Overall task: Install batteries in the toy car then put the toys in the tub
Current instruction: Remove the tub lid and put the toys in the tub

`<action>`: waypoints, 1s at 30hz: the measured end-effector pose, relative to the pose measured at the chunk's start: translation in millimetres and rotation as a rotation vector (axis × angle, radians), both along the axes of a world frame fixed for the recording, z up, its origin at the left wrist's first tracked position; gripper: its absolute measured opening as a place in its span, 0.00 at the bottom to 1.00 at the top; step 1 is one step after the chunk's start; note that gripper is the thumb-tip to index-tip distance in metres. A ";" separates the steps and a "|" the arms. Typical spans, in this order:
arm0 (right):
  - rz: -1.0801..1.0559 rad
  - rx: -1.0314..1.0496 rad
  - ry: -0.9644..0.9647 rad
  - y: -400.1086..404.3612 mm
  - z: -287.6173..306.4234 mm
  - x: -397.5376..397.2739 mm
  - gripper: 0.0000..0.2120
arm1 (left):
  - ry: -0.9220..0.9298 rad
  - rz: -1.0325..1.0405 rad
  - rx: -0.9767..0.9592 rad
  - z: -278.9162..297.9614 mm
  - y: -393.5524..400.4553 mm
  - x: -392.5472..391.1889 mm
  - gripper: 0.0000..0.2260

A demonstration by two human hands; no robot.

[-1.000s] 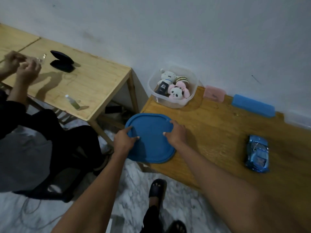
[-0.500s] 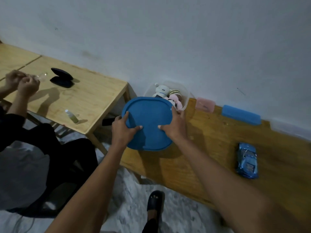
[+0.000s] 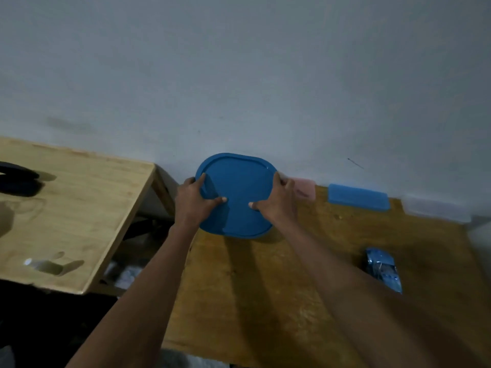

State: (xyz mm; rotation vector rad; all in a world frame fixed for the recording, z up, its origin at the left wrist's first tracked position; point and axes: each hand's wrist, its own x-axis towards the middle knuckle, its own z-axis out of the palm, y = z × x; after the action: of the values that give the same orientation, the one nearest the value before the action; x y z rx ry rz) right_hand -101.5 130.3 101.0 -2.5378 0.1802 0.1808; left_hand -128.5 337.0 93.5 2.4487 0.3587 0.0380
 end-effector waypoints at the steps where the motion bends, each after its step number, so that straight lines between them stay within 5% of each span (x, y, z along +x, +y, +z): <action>1: -0.010 -0.011 0.008 1.2 -5.0 7.3 0.47 | 0.004 -0.011 0.003 -3.6 0.7 8.3 0.42; 30: 0.026 -0.075 0.172 16.2 -29.3 31.5 0.51 | 0.061 -0.047 0.074 -31.1 11.1 30.5 0.36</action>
State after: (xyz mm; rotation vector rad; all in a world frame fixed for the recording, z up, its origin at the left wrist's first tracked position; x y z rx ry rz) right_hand -70.0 146.5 71.6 -2.5990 0.2251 0.4106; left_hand -98.0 348.2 62.4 2.5351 0.3321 -0.0436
